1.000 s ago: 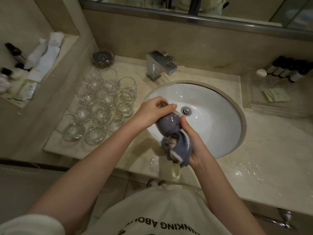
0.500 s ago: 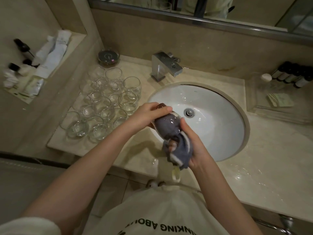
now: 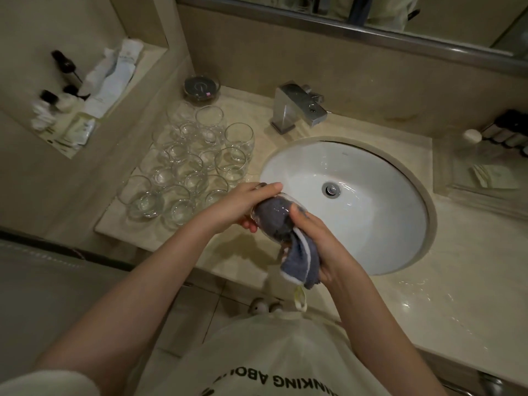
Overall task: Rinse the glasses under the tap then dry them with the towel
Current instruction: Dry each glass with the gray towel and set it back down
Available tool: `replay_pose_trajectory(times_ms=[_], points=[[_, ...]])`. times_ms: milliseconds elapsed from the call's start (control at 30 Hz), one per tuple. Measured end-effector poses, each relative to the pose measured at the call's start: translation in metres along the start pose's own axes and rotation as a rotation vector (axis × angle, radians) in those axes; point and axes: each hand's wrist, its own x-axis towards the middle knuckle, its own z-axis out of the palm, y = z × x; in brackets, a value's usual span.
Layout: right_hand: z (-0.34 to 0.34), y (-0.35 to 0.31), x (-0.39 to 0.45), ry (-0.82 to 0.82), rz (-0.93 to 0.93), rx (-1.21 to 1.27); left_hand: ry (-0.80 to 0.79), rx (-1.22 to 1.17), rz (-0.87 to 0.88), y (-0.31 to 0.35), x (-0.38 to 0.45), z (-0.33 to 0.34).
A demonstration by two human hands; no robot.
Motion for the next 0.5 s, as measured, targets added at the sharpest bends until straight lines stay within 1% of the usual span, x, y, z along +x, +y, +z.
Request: replay_pose_trajectory(times_ms=[67, 100, 167, 233, 300, 400, 500], points=[[0.001, -0.005, -0.003, -0.017, 0.125, 0.153, 0.025, -0.039, 0.095, -0.003, -0.004, 0.000], [0.000, -0.007, -0.004, 0.005, 0.179, 0.211, 0.029, -0.046, 0.136, -0.003, -0.005, -0.001], [-0.001, -0.007, -0.003, 0.046, 0.223, 0.246, 0.024, -0.043, 0.183, -0.004, -0.008, -0.003], [-0.004, -0.005, 0.000, 0.073, 0.250, 0.219, 0.005, -0.050, 0.190, -0.004, -0.011, -0.004], [-0.005, -0.006, -0.003, 0.054, 0.264, 0.158, -0.018, -0.055, 0.163, -0.005, -0.012, -0.007], [-0.005, -0.010, -0.005, -0.010, 0.234, 0.073, -0.063, -0.061, 0.031, -0.003, -0.012, -0.010], [-0.006, -0.006, 0.000, -0.081, 0.183, -0.064, -0.148, 0.035, -0.078, -0.002, -0.009, -0.017]])
